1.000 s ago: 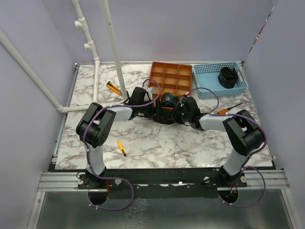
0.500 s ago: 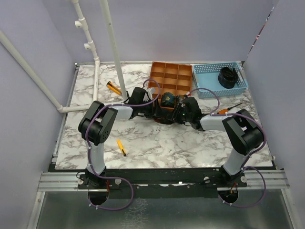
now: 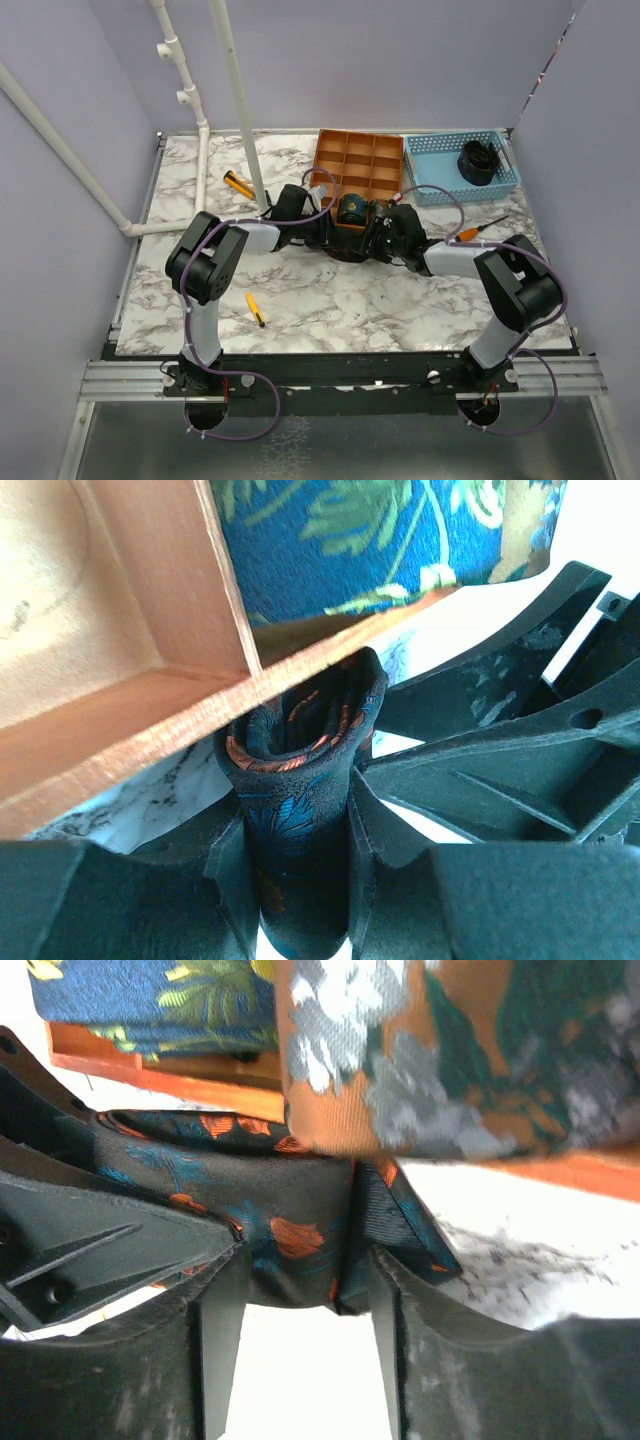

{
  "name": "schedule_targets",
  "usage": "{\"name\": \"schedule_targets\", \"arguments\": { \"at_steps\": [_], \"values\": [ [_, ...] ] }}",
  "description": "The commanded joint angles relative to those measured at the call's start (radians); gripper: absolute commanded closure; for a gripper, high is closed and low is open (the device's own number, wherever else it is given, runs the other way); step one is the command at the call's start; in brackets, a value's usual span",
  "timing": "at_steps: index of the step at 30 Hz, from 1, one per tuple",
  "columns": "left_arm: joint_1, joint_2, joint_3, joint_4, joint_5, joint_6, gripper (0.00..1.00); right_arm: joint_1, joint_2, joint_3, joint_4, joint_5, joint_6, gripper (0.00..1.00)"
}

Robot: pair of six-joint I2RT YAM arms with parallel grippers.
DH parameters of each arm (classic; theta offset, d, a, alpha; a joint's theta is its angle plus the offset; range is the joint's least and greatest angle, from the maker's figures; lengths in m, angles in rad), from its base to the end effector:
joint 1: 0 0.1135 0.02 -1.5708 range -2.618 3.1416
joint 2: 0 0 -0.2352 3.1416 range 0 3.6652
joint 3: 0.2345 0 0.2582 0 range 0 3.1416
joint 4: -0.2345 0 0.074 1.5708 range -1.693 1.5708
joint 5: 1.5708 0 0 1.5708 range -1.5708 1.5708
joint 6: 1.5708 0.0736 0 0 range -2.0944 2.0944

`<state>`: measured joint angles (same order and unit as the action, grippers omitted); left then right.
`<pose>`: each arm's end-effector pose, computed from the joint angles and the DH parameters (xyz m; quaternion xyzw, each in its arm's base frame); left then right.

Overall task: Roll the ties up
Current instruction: Pick up the tie at the center of the board, then move the storage box to the center of the board.

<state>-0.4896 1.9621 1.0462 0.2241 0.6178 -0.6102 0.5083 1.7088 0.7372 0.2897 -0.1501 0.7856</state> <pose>0.3448 -0.2321 0.0828 0.0772 0.8684 -0.4464 0.2018 0.3069 0.1836 0.0804 0.0925 0.8961 0.3124 0.3013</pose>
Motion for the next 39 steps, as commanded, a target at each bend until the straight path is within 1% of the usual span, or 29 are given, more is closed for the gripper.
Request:
{"name": "schedule_targets", "arguments": {
  "at_steps": [1, 3, 5, 9, 13, 16, 19, 23, 27, 33, 36, 39],
  "values": [
    [-0.014, -0.054, -0.049, -0.012, 0.007, 0.001, 1.00, -0.006, -0.083, -0.037, -0.256, 0.036, -0.044, 0.40],
    [-0.014, -0.102, -0.067, -0.032, -0.023, 0.000, 1.00, -0.007, -0.160, -0.020, -0.331, 0.060, -0.056, 0.34],
    [-0.012, -0.169, -0.086, -0.060, -0.073, 0.001, 1.00, -0.007, -0.241, -0.005, -0.398, 0.111, -0.066, 0.30],
    [-0.009, -0.356, -0.145, -0.115, -0.190, -0.012, 1.00, -0.043, -0.354, 0.022, -0.502, 0.223, -0.061, 0.30],
    [-0.008, -0.554, -0.200, -0.188, -0.336, -0.027, 1.00, -0.138, -0.383, 0.026, -0.521, 0.271, -0.038, 0.31],
    [-0.008, -0.716, -0.260, -0.200, -0.399, -0.052, 1.00, -0.189, -0.353, 0.047, -0.503, 0.280, -0.024, 0.32],
    [-0.008, -0.848, -0.321, -0.206, -0.435, -0.085, 1.00, -0.211, -0.306, 0.094, -0.490, 0.291, -0.012, 0.34],
    [-0.009, -0.970, -0.361, -0.233, -0.448, -0.103, 1.00, -0.221, -0.240, 0.161, -0.473, 0.312, -0.019, 0.36],
    [-0.009, -1.028, -0.353, -0.297, -0.451, -0.082, 1.00, -0.223, -0.165, 0.212, -0.470, 0.309, -0.030, 0.40],
    [-0.009, -1.075, -0.348, -0.323, -0.443, -0.083, 1.00, -0.225, -0.061, 0.253, -0.480, 0.292, -0.057, 0.49],
    [-0.009, -1.090, -0.344, -0.330, -0.442, -0.082, 1.00, -0.224, 0.006, 0.281, -0.489, 0.244, -0.094, 0.51],
    [-0.009, -1.094, -0.341, -0.338, -0.437, -0.081, 1.00, -0.223, 0.050, 0.282, -0.506, 0.221, -0.110, 0.57]
  ]
}}
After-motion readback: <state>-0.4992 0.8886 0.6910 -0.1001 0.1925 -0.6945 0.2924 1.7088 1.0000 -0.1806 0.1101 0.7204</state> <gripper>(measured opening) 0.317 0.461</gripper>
